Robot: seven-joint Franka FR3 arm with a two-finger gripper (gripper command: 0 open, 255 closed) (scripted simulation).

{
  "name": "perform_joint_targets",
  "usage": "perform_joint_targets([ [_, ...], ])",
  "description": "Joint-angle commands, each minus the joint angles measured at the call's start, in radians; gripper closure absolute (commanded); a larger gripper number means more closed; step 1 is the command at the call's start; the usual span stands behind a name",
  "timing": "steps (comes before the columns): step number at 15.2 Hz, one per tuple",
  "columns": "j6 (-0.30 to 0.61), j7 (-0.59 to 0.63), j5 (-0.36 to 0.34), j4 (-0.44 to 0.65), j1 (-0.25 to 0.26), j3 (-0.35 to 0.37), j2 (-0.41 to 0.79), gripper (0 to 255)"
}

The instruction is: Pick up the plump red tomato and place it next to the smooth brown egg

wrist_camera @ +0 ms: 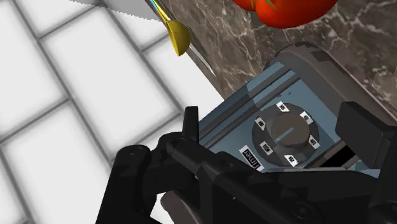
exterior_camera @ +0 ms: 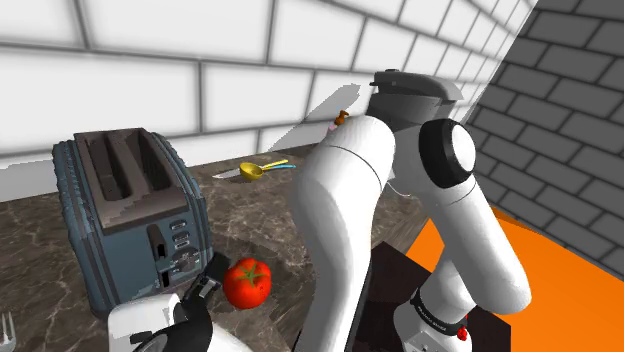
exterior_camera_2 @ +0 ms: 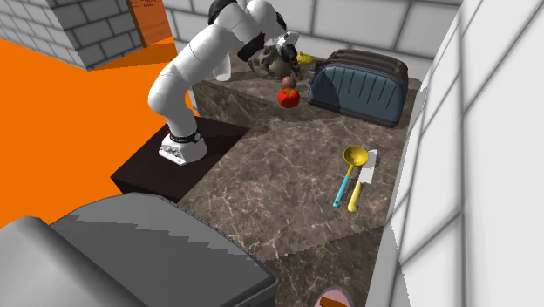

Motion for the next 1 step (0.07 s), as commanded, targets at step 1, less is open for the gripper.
perform_joint_targets([
  [1, -0.035, -0.005, 0.191, -0.053, -0.02, 0.037, 0.096, 0],
])
